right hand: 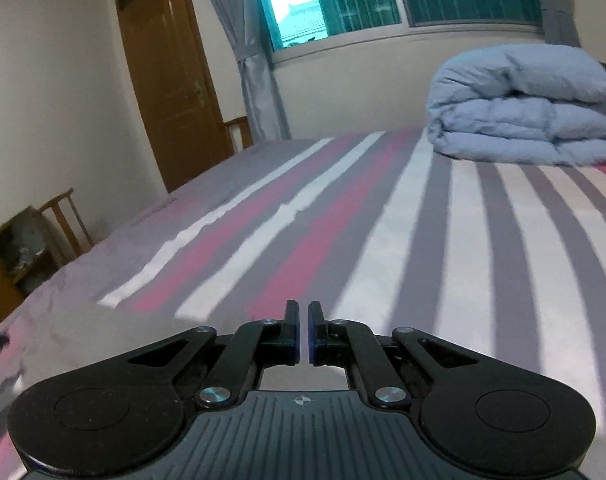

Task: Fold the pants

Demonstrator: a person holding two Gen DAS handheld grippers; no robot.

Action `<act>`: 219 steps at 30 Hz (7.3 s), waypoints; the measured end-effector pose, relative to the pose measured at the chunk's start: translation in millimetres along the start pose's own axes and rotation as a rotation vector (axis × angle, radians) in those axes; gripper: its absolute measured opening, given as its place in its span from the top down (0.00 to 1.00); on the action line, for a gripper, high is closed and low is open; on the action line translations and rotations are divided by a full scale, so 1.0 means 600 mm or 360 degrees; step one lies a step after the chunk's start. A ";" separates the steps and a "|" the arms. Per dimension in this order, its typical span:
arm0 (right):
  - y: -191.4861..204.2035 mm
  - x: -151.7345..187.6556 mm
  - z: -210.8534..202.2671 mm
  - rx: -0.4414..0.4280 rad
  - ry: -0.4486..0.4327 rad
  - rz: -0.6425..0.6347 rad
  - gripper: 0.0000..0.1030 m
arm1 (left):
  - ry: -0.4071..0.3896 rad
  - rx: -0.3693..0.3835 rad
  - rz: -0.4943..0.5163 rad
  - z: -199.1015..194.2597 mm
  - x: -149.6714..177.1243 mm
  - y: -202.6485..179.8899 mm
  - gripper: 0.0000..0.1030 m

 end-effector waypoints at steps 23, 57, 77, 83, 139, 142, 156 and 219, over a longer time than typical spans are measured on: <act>-0.260 0.131 -0.260 0.0505 -0.0076 0.0669 0.31 | 0.0177 0.0062 0.0245 0.018 0.087 -0.077 0.20; -0.386 0.360 -0.486 0.0670 -0.0373 0.1533 0.93 | 0.0286 0.0090 -0.0170 0.024 0.151 -0.058 0.08; -0.353 0.279 -0.441 0.0871 -0.0253 0.1280 0.90 | 0.0069 -0.0039 -0.0251 -0.036 0.119 -0.008 0.07; -0.234 0.161 -0.420 0.0798 -0.0394 0.0920 0.90 | 0.0072 -0.0019 -0.0308 -0.031 0.098 0.035 0.07; 0.035 0.171 -0.229 0.0505 0.0149 0.0395 0.68 | 0.0121 -0.0026 -0.0142 -0.073 0.112 0.089 0.06; 0.034 0.161 -0.266 0.0474 -0.0016 0.0387 0.68 | 0.0125 -0.0038 -0.0137 -0.068 0.110 0.083 0.06; -0.054 0.110 -0.106 0.0536 0.0382 0.0423 0.67 | 0.0204 0.0039 -0.0075 -0.001 0.084 0.028 0.06; 0.117 0.124 -0.260 0.0536 -0.0151 -0.0026 0.17 | 0.0405 0.0582 -0.0991 0.118 0.071 0.138 0.25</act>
Point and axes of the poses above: each gripper's, at about its wrist camera, not at the fingertips, and z roughly the way its jaws point, y to its left, x to its underside, the point moved 1 cm from there along z, roughly the way its jaws point, and after that the axes turned 7 degrees about -z, right-handed, at the moved point
